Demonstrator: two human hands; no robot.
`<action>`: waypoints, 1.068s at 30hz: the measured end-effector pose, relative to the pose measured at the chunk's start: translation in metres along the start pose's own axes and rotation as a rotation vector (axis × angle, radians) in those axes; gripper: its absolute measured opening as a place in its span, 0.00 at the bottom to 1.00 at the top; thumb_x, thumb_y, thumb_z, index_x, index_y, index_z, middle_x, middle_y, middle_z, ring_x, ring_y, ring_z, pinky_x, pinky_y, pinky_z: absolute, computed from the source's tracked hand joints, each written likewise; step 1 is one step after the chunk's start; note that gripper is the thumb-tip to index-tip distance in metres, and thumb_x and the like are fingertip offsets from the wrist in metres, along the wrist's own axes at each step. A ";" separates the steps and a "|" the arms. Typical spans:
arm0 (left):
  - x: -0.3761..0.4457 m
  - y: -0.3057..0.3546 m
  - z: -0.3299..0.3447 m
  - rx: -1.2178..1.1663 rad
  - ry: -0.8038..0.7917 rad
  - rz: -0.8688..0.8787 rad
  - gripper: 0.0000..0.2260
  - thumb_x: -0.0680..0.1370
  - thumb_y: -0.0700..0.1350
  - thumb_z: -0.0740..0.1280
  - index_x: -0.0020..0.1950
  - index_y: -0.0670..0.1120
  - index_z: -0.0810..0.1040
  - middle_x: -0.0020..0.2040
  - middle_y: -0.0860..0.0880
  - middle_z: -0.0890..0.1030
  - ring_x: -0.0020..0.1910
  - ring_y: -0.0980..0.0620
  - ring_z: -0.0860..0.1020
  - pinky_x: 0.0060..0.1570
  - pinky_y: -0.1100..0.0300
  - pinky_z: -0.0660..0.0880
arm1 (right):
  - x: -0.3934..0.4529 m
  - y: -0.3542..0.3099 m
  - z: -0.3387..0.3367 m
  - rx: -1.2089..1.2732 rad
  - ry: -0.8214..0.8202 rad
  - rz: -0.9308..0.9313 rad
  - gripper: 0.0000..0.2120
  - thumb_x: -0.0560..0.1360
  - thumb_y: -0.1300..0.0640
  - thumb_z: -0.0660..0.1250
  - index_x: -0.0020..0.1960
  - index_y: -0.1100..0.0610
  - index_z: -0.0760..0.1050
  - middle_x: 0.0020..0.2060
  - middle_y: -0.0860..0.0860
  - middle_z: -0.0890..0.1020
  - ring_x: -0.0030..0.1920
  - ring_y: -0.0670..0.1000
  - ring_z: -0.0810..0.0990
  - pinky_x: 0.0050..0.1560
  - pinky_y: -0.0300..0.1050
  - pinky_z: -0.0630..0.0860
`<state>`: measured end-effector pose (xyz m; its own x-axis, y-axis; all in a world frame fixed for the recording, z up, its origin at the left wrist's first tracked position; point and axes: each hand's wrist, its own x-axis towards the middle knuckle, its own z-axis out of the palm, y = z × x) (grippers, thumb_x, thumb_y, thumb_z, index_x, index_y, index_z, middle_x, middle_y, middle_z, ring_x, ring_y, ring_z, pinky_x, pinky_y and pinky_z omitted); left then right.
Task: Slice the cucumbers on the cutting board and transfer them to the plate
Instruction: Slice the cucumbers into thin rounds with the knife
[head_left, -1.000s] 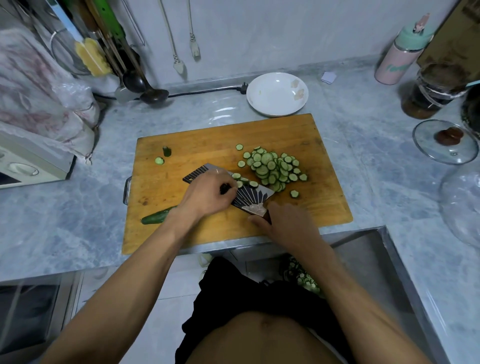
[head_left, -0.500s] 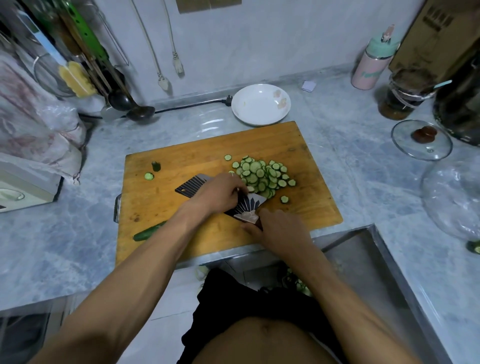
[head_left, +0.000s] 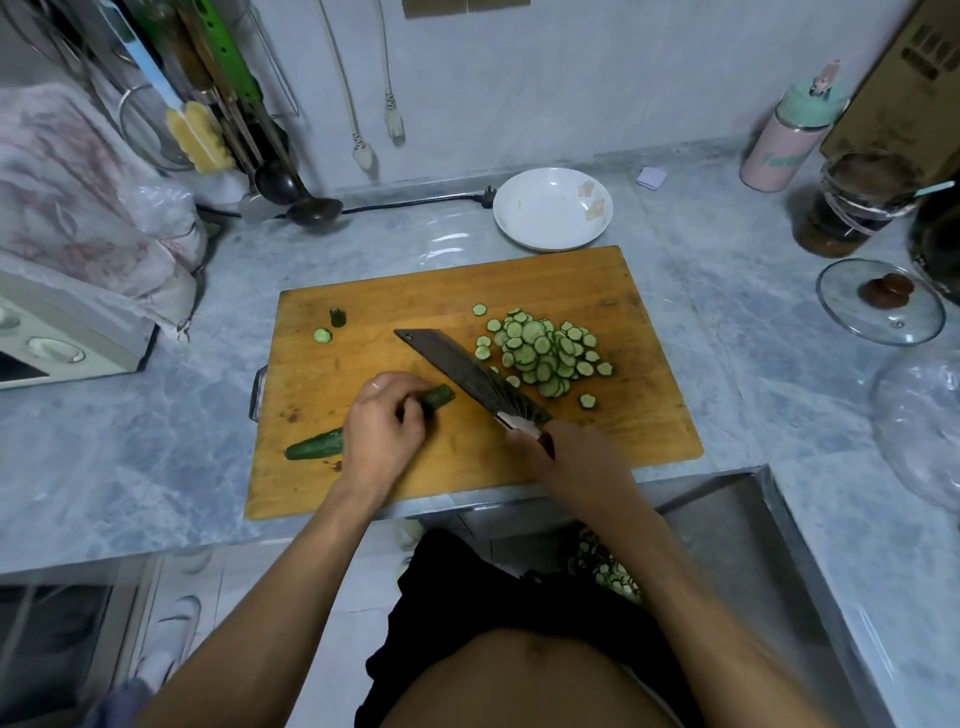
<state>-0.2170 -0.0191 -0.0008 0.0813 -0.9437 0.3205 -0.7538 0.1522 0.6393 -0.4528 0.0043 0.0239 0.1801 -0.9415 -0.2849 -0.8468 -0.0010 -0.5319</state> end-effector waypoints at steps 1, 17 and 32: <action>-0.003 -0.009 0.002 0.046 -0.037 -0.013 0.11 0.73 0.35 0.66 0.52 0.42 0.83 0.53 0.47 0.82 0.53 0.48 0.78 0.56 0.54 0.75 | 0.000 -0.002 -0.001 0.057 0.000 -0.004 0.29 0.77 0.31 0.52 0.38 0.55 0.71 0.33 0.51 0.76 0.36 0.52 0.76 0.35 0.46 0.69; -0.018 -0.030 0.021 0.166 -0.049 -0.111 0.11 0.76 0.44 0.71 0.58 0.46 0.83 0.53 0.48 0.83 0.47 0.46 0.81 0.43 0.56 0.78 | -0.004 -0.022 0.008 0.437 -0.119 -0.042 0.28 0.80 0.35 0.51 0.36 0.56 0.71 0.28 0.54 0.73 0.29 0.51 0.72 0.34 0.45 0.68; -0.017 -0.040 0.025 0.388 -0.126 0.034 0.17 0.76 0.40 0.68 0.64 0.52 0.79 0.53 0.42 0.79 0.47 0.40 0.78 0.40 0.51 0.75 | -0.004 -0.033 -0.005 0.528 -0.180 0.000 0.28 0.82 0.37 0.52 0.36 0.57 0.74 0.27 0.51 0.76 0.23 0.44 0.72 0.31 0.40 0.69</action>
<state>-0.2052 -0.0163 -0.0495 -0.0101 -0.9722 0.2337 -0.9466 0.0846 0.3112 -0.4283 0.0059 0.0467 0.3018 -0.8689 -0.3923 -0.4895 0.2119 -0.8459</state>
